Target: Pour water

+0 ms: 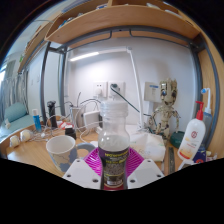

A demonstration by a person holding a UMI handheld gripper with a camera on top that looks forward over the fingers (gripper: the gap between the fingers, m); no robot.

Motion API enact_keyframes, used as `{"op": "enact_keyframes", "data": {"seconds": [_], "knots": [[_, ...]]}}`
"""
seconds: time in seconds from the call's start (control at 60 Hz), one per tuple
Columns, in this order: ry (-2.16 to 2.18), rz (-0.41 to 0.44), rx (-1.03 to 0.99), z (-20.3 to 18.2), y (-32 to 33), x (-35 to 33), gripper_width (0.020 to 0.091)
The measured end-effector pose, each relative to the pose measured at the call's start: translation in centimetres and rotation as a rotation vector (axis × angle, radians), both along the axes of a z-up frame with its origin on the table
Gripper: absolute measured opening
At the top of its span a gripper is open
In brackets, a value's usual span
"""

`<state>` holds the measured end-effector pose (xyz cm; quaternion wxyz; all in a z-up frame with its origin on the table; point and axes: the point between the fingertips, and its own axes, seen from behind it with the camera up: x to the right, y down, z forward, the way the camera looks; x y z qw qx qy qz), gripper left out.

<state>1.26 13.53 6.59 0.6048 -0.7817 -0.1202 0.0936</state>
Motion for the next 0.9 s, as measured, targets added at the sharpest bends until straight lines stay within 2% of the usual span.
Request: {"op": "enact_keyframes", "data": {"seconds": [0.067, 0.217, 0.25, 0.317, 0.383, 0.483, 0.617, 0.9], "knots": [[0.002, -0.01, 0.003, 0.0, 0.0, 0.1, 0.0283], [0.038, -0.04, 0.007, 0.3, 0.0, 0.4, 0.0409], [0.049, -0.053, -0.013, 0.0, -0.1, 0.7, 0.046], [0.075, -0.071, -0.051, -0.4, -0.6, 0.9, 0.0609], [0.085, -0.076, -0.061, -0.4, -1.6, 1.1, 0.0667], [0.051, -0.096, -0.053, -0.2, -3.8, 1.9, 0.08], [0.015, -0.138, -0.032, 0.6, -8.0, 3.2, 0.0822], [0.038, -0.32, 0.016, 3.7, -16.4, 7.3, 0.0834]]}}
